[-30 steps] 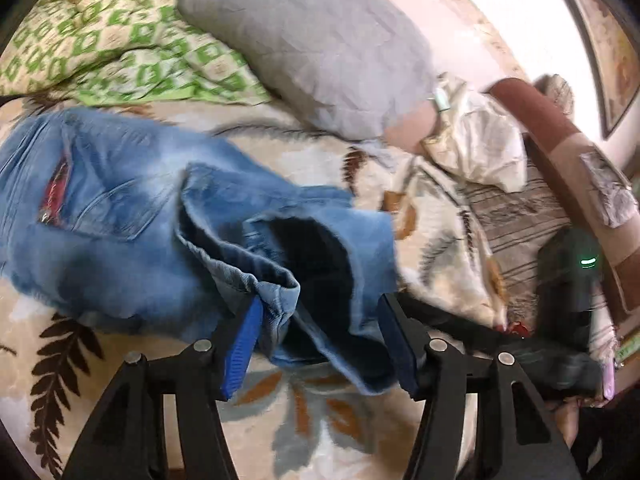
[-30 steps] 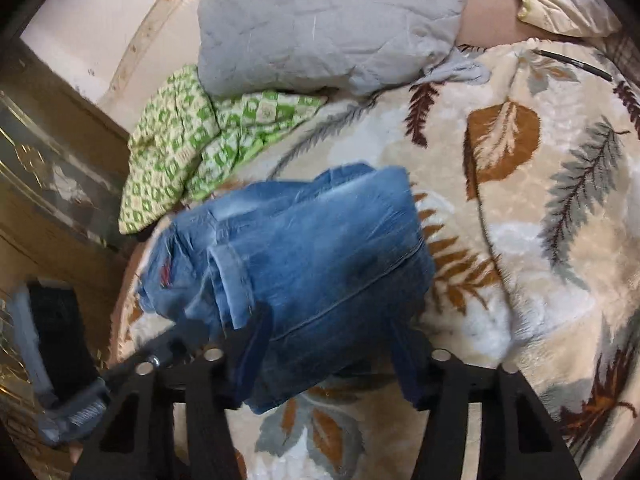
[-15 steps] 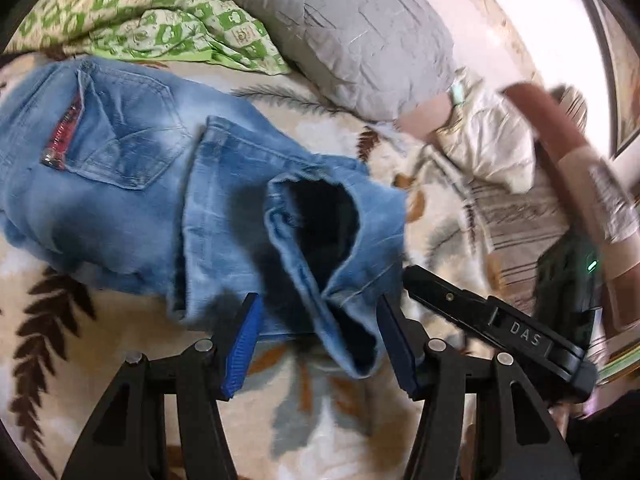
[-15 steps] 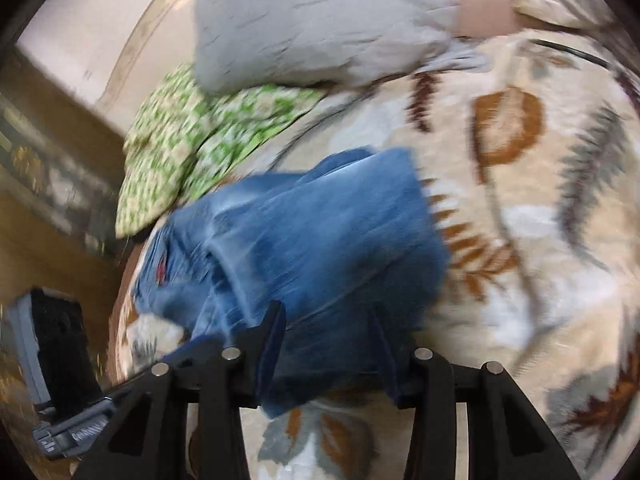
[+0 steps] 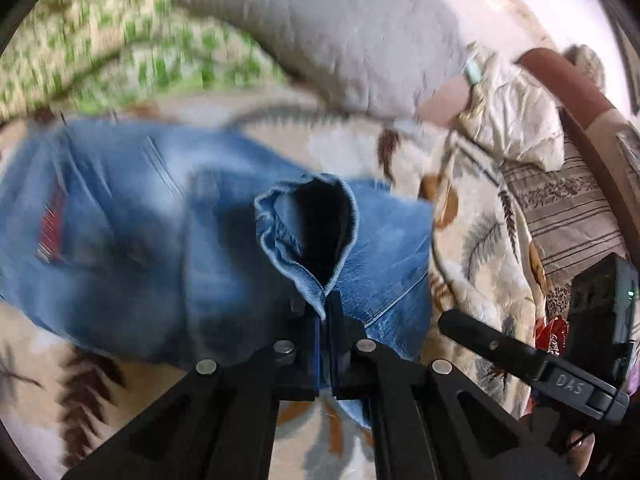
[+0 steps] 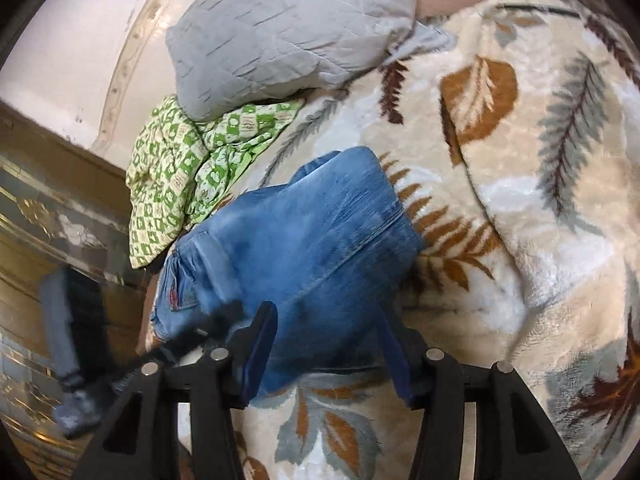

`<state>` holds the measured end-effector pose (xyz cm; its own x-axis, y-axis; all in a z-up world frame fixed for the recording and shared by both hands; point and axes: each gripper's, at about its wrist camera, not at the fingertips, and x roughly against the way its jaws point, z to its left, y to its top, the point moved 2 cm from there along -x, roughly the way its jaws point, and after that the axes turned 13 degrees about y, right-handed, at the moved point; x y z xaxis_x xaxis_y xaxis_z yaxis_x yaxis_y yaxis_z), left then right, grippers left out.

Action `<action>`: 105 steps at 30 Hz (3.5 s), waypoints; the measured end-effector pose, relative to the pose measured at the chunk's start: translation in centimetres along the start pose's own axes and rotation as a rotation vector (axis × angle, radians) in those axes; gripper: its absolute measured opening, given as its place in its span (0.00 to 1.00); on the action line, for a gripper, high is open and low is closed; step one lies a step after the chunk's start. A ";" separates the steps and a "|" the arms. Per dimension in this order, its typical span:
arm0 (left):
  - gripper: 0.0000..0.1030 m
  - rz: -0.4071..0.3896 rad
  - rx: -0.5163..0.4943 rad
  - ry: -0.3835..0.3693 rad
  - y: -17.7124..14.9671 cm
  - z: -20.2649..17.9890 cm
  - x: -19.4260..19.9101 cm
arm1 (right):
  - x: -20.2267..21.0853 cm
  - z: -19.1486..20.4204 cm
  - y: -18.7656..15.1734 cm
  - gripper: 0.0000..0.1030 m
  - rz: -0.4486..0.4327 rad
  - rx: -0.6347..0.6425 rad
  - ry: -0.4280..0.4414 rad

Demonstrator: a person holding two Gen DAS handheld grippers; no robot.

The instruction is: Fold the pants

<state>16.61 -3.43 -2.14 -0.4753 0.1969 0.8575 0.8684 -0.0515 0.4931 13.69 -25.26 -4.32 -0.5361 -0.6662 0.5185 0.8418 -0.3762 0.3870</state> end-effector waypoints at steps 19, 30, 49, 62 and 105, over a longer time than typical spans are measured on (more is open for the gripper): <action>0.66 -0.334 -0.314 0.612 -0.5 -0.3 2.1 | -1.5 2.6 -1.1 0.65 -0.035 0.149 -0.152; 0.81 -0.430 -0.379 0.803 -1.2 -1.6 2.9 | -1.9 1.7 -1.1 0.65 -0.017 0.125 -0.171; 0.81 -0.172 -0.078 0.414 1.6 5.1 2.7 | -3.0 4.1 -1.7 0.65 0.010 0.200 -0.110; 0.81 -0.077 0.221 0.338 0.4 13.8 2.7 | -4.1 8.3 -3.4 0.65 -0.033 0.323 -0.110; 0.34 -0.091 0.609 0.357 0.8 21.0 2.1 | -10.6 9.8 -2.0 0.76 0.179 0.233 0.157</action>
<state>19.30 17.50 -3.01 -0.4760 -0.1639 0.8640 0.6981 0.5271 0.4846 17.07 -11.15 -3.13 -0.3495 -0.8062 0.4773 0.8750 -0.0987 0.4740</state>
